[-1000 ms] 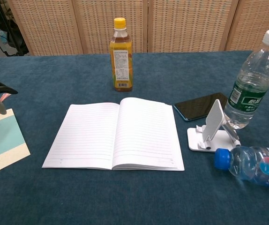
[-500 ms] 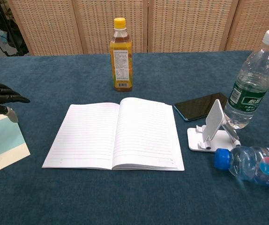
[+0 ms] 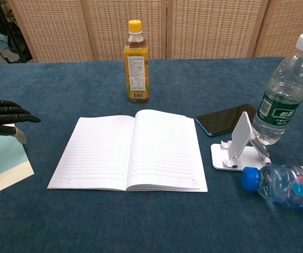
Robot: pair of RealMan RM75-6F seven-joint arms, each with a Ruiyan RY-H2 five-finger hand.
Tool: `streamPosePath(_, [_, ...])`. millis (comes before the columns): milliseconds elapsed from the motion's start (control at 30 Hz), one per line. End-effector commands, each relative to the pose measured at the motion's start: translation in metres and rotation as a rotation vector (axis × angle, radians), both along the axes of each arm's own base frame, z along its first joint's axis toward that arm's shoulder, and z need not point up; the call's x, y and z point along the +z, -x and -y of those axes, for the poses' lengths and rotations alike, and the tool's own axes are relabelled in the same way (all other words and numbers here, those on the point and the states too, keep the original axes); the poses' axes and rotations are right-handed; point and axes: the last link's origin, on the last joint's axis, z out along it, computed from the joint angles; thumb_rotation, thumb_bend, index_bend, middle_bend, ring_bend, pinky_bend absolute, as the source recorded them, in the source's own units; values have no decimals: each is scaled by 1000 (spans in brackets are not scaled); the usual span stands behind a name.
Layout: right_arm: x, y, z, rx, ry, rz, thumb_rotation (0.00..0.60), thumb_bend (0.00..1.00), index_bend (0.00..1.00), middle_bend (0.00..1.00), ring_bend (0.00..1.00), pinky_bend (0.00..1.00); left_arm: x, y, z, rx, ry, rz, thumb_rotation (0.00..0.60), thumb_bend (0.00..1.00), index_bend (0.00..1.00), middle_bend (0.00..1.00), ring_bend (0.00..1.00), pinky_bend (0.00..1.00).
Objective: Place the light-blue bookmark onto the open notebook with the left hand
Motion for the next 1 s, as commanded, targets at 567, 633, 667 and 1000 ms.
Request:
streamPosePath(567, [0,0,0,2,2,0,600,0,0,0,0,0,-6,0,-2,-1,4,12,600,174,287,0,0,87])
streamPosePath(633, [0,0,0,1,2,0,600,0,0,0,0,0,-7,1,-1,0,7,10,600,173,287,0,0,87])
streamPosePath(667, [0,0,0,1,2,0,600,0,0,0,0,0,-8,1,-1,-1,8,8,600,174,287,0,0,87])
streamPosePath(1000, [1,0,1,0,3,2,600,0,0,0,0,0,-13,3,0,4,8,7,600,176,287,0,0,87])
